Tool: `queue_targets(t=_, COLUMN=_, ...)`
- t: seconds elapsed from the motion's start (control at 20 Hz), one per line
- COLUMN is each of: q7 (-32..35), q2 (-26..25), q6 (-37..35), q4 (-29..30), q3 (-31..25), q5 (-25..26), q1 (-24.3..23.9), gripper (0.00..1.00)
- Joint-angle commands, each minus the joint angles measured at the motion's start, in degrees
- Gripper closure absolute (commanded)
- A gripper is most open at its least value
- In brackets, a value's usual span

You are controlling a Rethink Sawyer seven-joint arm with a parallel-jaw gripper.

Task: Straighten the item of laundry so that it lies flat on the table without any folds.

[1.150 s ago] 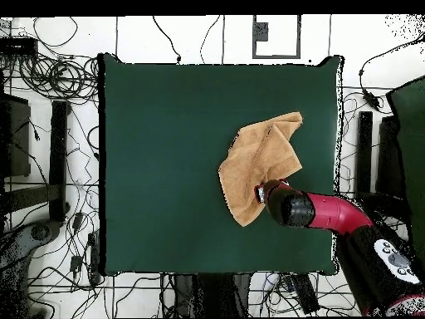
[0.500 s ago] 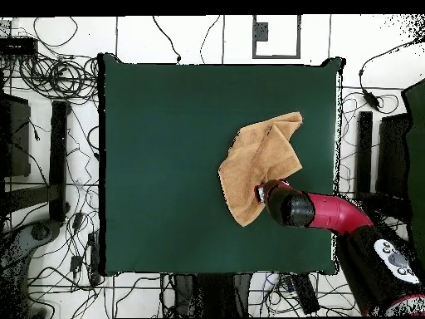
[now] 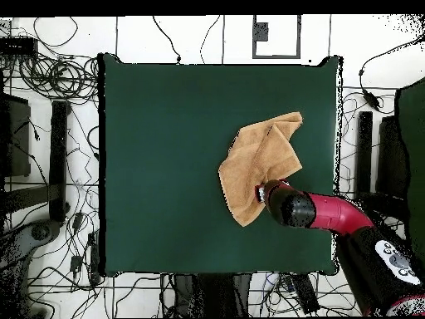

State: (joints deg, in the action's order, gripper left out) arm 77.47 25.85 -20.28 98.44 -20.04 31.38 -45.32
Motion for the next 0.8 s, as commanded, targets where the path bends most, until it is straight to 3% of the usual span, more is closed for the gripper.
queue_targets(t=0.05, q7=7.6, q2=-8.9, q6=10.3, q4=-2.4, q3=-1.8, q5=1.0, q1=-1.6, gripper=1.0)
queue_targets(t=0.35, q7=8.3, q2=-8.1, q6=12.6, q4=0.8, q3=-0.5, q5=2.2, q1=-2.7, gripper=1.0)
queue_targets(t=0.8, q7=0.3, q2=-8.1, q6=7.3, q4=0.2, q3=-4.8, q5=3.5, q1=-8.0, gripper=1.0)
